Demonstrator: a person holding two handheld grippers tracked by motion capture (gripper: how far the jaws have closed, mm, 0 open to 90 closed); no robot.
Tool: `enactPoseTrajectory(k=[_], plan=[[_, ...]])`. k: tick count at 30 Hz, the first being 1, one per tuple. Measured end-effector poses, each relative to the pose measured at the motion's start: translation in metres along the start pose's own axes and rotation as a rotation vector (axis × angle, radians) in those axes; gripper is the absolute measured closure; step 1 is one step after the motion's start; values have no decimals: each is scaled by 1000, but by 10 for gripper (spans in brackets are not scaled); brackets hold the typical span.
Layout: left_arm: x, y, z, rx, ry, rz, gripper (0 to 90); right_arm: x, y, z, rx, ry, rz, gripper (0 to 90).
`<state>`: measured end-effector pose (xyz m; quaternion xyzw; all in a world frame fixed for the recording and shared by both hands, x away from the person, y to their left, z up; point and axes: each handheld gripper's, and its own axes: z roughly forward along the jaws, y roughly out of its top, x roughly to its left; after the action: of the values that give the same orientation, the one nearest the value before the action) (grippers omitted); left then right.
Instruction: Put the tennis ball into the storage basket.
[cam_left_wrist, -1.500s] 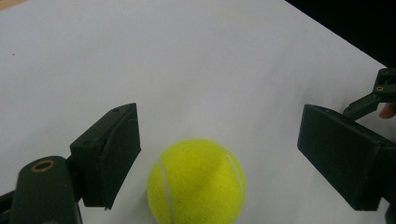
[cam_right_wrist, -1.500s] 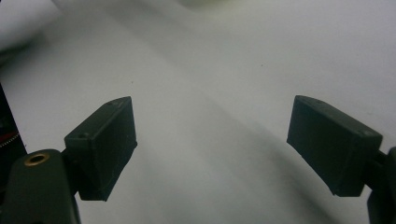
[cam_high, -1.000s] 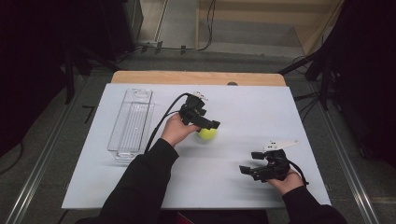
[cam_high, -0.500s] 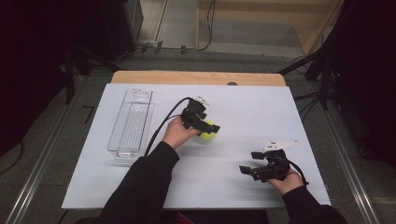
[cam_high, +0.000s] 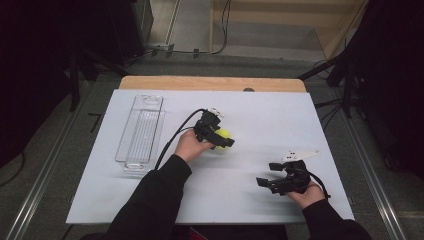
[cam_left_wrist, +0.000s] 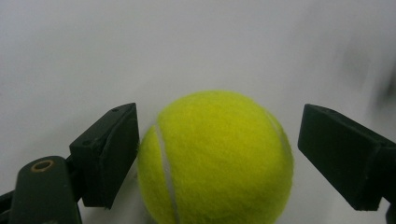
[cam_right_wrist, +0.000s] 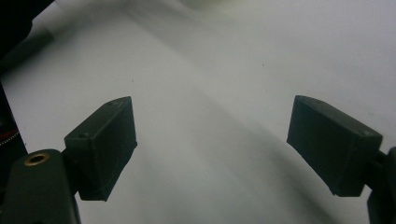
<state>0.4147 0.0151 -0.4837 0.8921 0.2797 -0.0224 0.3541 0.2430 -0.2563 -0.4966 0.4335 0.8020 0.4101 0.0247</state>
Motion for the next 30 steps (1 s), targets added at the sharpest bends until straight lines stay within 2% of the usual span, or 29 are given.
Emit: enactPoseTrajectory(k=[9,11,13,19,22,25,28,30], plan=[[-1,-5,7,20,4,-1,134,0,0,0,1,-2,3,137],[-2,-7,8,34,20,12,135,0,0,0,2,-3,3,137],[-2,-8,9,38,34,8,137,0,0,0,1,-2,2,137],[0,-12,10,38,44,5,138,0,0,-1,1,-1,1,137],[-1,-13,9,33,54,17,163,0,0,-1,0,-2,1,137],[-1,-14,9,23,47,11,238,0,0,-1,0,-2,1,137],[-3,-14,9,29,59,39,246,0,0,-1,0,-2,1,137],[-4,-14,9,28,61,39,251,0,0,-1,0,-2,3,137]])
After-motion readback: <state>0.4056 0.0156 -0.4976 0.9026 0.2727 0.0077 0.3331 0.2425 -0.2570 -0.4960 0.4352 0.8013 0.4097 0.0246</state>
